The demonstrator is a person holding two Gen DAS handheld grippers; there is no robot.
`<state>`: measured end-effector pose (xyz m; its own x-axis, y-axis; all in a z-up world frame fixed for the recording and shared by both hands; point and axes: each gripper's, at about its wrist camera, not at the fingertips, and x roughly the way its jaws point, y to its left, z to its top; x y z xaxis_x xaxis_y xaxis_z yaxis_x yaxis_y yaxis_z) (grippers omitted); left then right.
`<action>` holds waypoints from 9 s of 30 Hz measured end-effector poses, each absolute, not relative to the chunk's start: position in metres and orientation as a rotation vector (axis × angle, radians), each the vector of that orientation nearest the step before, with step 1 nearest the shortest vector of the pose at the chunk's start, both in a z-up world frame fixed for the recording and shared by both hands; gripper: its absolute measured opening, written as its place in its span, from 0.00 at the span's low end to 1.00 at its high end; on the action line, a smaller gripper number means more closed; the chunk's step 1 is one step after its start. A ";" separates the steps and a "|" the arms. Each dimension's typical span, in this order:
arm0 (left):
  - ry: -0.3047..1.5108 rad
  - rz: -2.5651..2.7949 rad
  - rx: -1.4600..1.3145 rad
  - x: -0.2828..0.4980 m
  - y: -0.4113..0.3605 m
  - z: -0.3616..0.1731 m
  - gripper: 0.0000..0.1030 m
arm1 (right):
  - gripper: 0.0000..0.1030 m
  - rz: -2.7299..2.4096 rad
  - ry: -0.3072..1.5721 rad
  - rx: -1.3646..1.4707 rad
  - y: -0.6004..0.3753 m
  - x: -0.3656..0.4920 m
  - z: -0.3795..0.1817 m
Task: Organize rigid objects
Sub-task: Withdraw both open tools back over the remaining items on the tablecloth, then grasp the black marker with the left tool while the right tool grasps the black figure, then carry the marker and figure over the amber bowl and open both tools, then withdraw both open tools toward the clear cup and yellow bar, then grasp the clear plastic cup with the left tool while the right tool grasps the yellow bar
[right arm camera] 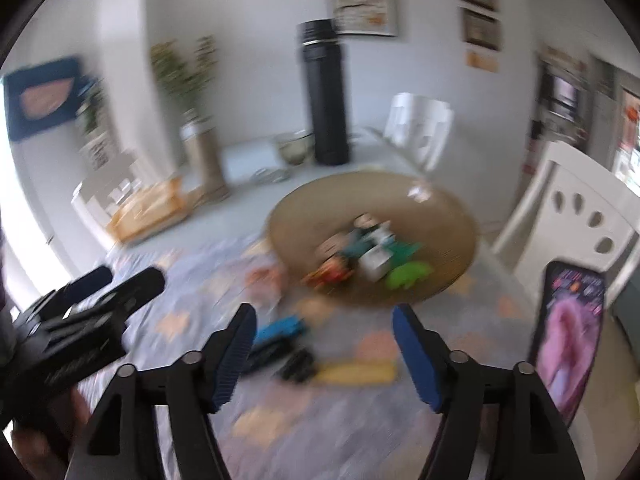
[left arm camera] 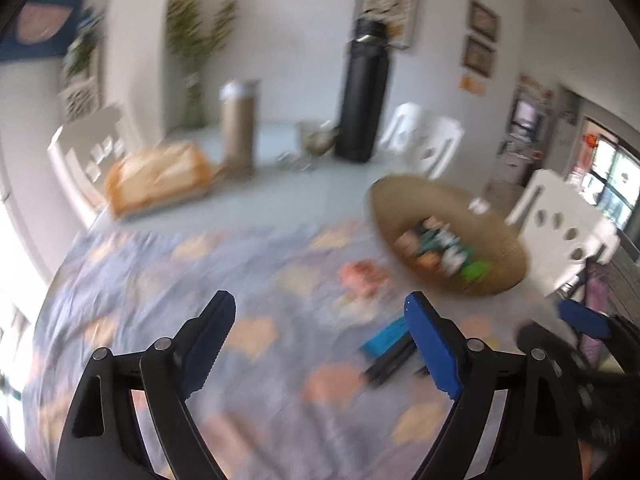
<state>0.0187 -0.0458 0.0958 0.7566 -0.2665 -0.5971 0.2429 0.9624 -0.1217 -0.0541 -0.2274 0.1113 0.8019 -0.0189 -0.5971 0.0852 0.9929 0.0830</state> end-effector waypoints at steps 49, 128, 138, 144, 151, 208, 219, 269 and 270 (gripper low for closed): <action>0.805 -0.222 0.047 0.026 -0.052 0.030 0.83 | 0.79 0.063 0.727 0.156 -0.222 -0.051 0.030; 0.861 -0.335 -0.038 0.031 -0.036 0.024 0.21 | 0.41 0.126 0.886 -0.052 -0.172 0.000 0.008; 0.740 -0.396 -0.007 0.016 -0.052 0.077 0.21 | 0.41 0.087 0.711 0.006 -0.212 -0.038 0.075; 0.575 -0.535 -0.003 0.029 -0.097 0.169 0.21 | 0.41 -0.065 0.563 0.150 -0.277 -0.035 0.153; 0.596 -0.649 -0.036 0.066 -0.149 0.179 0.21 | 0.41 -0.157 0.547 0.345 -0.326 -0.013 0.171; 0.790 -0.586 0.280 0.089 -0.150 0.047 0.35 | 0.66 -0.239 0.966 0.452 -0.289 0.008 0.014; 0.705 -0.567 0.180 0.063 -0.098 0.087 0.35 | 0.56 -0.348 0.947 0.205 -0.259 0.030 0.010; 0.809 -0.358 -0.022 0.017 -0.010 0.036 0.36 | 0.61 0.317 0.973 0.106 -0.182 -0.061 0.011; 0.805 -0.352 -0.014 0.016 -0.011 0.037 0.36 | 0.61 0.305 0.970 0.108 -0.184 -0.065 0.011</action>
